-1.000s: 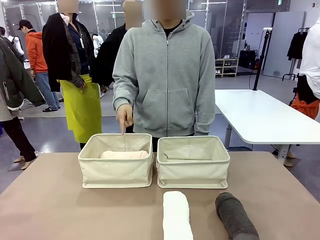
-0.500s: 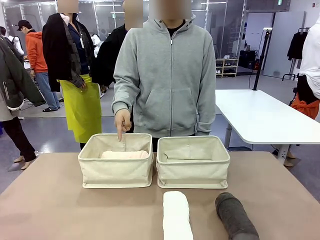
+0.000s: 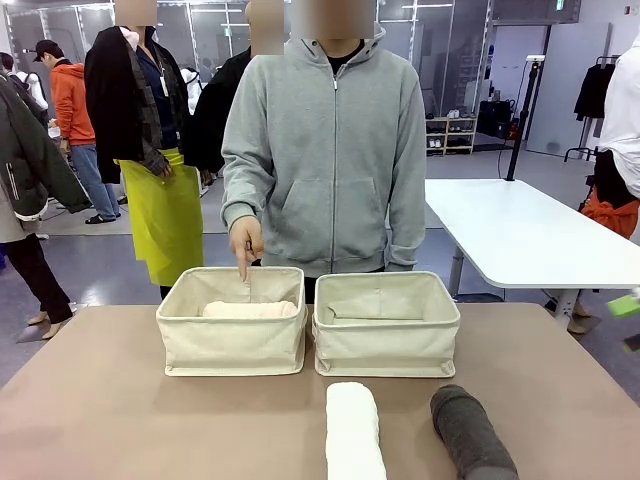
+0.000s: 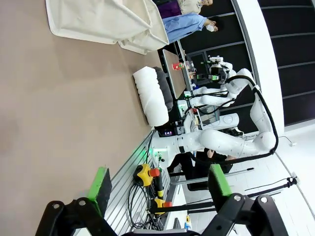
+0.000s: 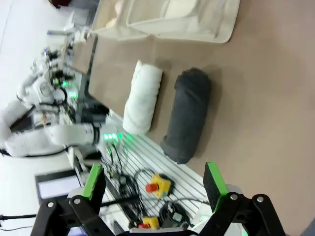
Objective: Divide the towels into two baskets.
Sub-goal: Pick up one hotel-folded towel from the bottom of the table and place it in the Fabric basket indicated by the person.
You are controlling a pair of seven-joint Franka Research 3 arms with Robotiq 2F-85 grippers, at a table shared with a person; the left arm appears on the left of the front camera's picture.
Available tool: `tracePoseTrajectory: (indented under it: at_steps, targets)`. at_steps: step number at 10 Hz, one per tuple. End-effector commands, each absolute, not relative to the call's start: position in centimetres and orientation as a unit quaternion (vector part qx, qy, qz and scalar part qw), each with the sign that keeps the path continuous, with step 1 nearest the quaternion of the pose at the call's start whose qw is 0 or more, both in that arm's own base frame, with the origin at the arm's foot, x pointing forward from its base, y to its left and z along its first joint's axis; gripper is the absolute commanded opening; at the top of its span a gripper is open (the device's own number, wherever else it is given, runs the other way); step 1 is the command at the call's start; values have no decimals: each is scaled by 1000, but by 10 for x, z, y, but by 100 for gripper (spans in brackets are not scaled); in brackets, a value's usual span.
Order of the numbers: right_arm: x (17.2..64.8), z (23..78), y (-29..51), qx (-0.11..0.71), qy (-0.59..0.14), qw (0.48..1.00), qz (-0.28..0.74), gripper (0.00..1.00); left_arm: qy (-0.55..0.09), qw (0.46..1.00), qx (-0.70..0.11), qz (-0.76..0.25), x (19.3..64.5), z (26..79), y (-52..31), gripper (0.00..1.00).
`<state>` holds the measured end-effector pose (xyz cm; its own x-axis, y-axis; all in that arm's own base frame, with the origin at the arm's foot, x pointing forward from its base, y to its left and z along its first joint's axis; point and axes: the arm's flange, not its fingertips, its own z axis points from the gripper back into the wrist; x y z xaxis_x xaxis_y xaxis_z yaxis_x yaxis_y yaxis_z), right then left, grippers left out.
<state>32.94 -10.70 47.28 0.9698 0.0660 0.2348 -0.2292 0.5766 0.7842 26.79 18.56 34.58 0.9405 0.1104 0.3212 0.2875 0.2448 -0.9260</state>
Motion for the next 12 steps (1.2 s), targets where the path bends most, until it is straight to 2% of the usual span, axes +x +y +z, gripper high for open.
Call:
tracePoseTrajectory:
  at_steps: [1, 3, 5, 7, 10, 12]
  targets:
    - [346, 465, -56, 387, -20, 913, 126, 100, -158, 770, -616, -56, 262, 348, 186, 100]
    - [352, 449, -5, 340, 26, 931, 129, 100, -158, 770, -616, -56, 262, 348, 186, 100]
    - [353, 426, 35, 282, 43, 950, 124, 100, -158, 770, -616, -56, 262, 348, 186, 100]
    - [351, 402, 67, 223, 11, 971, 84, 100, -158, 770, -616, -56, 262, 348, 186, 100]
    - [349, 369, 95, 178, -29, 982, 51, 100, -158, 770, -616, -56, 262, 348, 186, 100]
    - [349, 356, 110, 143, -27, 988, 58, 100, -158, 770, -616, -56, 262, 348, 186, 100]
